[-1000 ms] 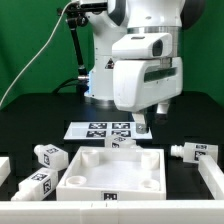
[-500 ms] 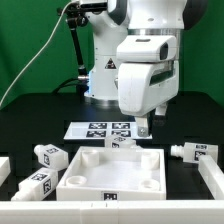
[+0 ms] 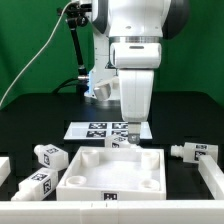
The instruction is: Assemble one leg
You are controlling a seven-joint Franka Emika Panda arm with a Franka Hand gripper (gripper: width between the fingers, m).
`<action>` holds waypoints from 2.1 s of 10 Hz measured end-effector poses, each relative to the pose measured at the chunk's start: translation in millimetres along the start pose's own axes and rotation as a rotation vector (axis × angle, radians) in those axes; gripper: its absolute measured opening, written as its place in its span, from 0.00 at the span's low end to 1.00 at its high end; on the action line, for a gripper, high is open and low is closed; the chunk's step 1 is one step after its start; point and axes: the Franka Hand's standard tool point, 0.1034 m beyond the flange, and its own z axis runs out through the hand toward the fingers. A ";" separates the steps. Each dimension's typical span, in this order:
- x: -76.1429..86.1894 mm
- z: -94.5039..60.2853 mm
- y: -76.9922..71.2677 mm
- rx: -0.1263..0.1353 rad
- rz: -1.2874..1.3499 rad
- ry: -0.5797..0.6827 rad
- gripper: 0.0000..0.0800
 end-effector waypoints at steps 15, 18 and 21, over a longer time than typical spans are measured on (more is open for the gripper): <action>-53.2 55.1 -45.0 0.097 0.031 -0.007 0.66; -52.9 55.8 -45.4 0.099 0.033 -0.007 0.32; -53.6 54.8 -42.8 0.099 0.026 -0.008 0.06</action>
Offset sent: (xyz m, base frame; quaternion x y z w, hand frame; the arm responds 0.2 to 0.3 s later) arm -0.0190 -0.0368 -0.0122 0.0476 -0.0107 0.0025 0.9988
